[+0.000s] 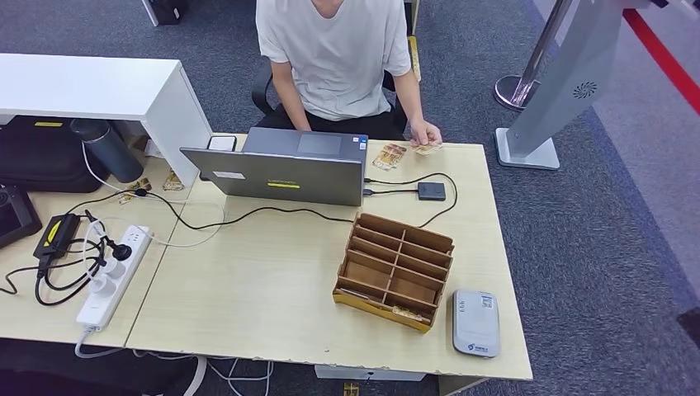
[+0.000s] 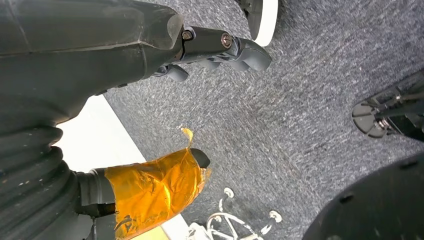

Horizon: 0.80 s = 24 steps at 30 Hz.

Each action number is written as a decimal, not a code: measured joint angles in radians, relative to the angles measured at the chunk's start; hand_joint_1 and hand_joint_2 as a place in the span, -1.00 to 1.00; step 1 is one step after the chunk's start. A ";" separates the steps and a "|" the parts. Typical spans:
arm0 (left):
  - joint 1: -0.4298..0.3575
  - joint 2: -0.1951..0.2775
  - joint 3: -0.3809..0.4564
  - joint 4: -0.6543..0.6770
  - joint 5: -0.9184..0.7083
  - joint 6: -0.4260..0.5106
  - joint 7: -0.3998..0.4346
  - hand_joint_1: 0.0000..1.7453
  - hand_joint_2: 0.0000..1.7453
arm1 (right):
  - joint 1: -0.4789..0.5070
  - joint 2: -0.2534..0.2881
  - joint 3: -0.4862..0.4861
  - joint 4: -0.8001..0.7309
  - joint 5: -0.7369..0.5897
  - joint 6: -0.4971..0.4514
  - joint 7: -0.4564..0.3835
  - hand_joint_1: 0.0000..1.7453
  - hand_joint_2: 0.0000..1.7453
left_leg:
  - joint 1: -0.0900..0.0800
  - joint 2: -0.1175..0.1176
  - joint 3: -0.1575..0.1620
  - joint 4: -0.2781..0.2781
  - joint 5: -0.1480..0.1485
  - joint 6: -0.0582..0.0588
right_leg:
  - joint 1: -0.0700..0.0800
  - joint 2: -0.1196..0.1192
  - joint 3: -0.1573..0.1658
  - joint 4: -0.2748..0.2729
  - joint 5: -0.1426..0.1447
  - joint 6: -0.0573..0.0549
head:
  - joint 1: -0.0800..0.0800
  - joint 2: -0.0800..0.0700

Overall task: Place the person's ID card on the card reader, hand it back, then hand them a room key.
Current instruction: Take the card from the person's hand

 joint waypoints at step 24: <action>-0.017 -0.074 0.004 -0.066 -0.078 0.063 -0.042 -1.00 1.00 | -0.382 0.011 0.671 -0.382 0.188 -0.046 0.169 -1.00 1.00 | 0.001 -0.001 0.000 0.000 0.001 0.000 | 0.000 0.000 0.000 0.002 0.000 0.000 | 0.000 0.000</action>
